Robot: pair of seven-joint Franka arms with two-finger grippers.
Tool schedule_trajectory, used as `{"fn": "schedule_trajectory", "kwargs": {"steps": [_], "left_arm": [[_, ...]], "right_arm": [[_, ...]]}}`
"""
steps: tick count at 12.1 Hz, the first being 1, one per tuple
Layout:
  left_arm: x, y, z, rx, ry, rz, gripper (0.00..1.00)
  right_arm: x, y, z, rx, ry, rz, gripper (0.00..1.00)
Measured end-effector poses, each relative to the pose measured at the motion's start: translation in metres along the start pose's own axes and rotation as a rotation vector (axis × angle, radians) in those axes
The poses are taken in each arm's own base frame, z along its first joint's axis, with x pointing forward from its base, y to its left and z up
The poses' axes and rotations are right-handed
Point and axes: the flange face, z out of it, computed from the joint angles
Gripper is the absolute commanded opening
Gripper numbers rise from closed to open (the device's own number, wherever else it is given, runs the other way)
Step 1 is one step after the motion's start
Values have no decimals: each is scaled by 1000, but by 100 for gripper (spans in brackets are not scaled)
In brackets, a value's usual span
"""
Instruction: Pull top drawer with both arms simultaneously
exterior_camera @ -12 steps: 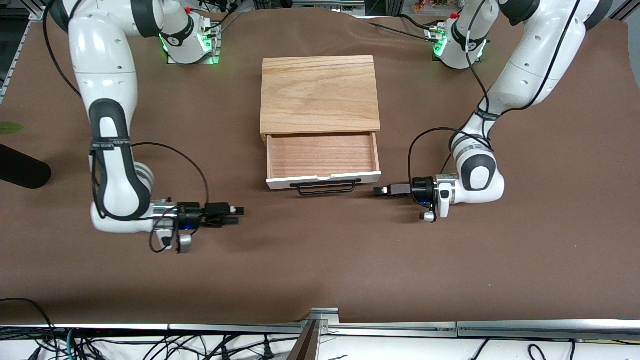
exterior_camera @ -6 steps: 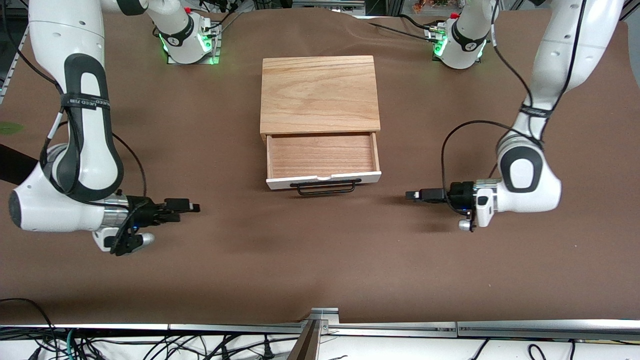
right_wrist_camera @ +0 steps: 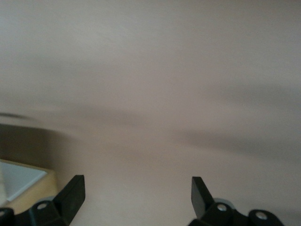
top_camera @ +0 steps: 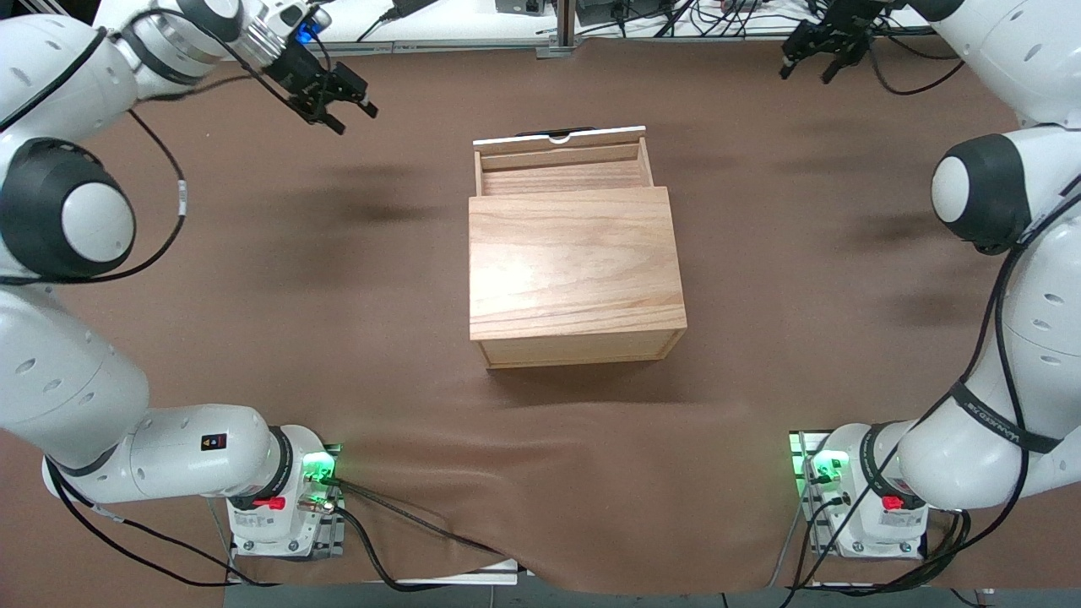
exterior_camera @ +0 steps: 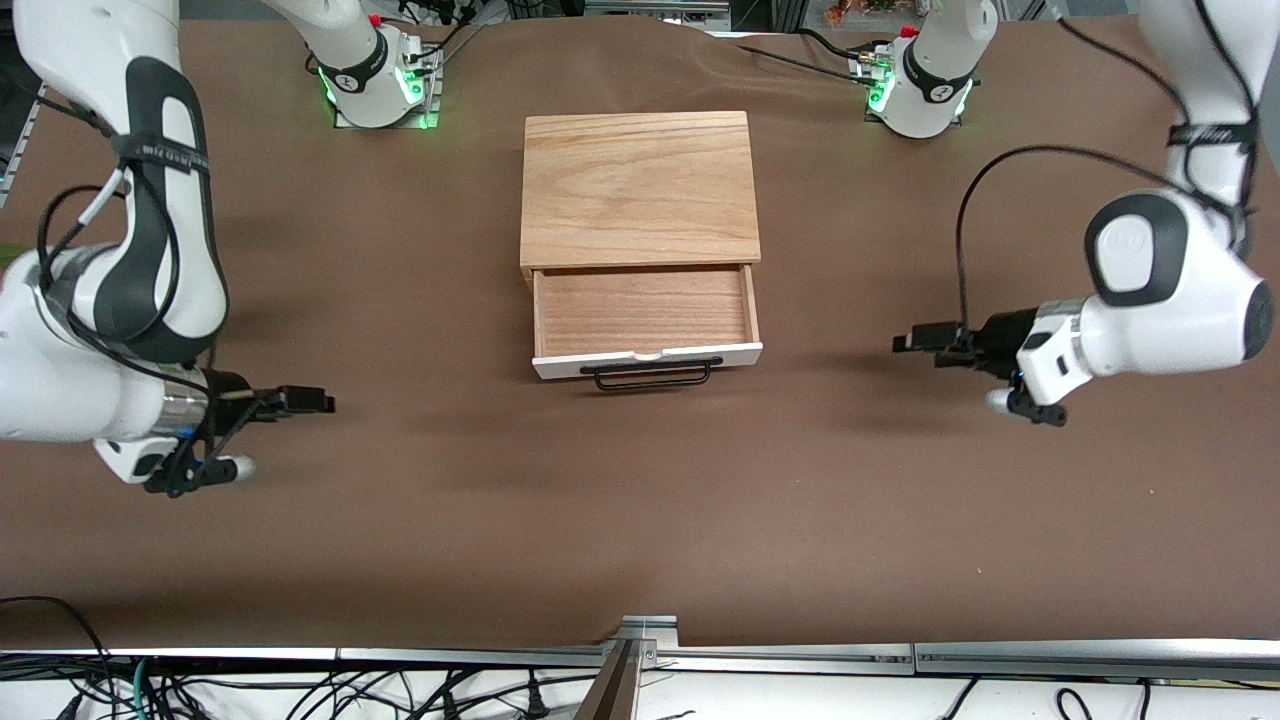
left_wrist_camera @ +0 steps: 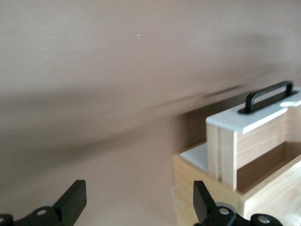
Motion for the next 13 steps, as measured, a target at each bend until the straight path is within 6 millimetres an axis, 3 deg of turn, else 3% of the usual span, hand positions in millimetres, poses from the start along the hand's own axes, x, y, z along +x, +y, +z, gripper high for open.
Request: {"fn": "schedule_trajectory", "kwargs": {"steps": [3,5,6,10,13], "left_arm": [[-44,26,-66,226,-3,31,100],[-66,36,-100,368,16,62,100],[-75,40,-115,439,30,88,100],[-88,44,-140,531,37,190,100],[-89,41,-150,533,59,168,100]], "right_arm": [[-31,29,-60,-74,31,33,100],[-58,61,-100,-110,70,52,100],[-71,67,-118,-150,84,48,100],[-110,48,-153,-181,120,20,100],[-134,35,-158,-160,127,123,100]]}}
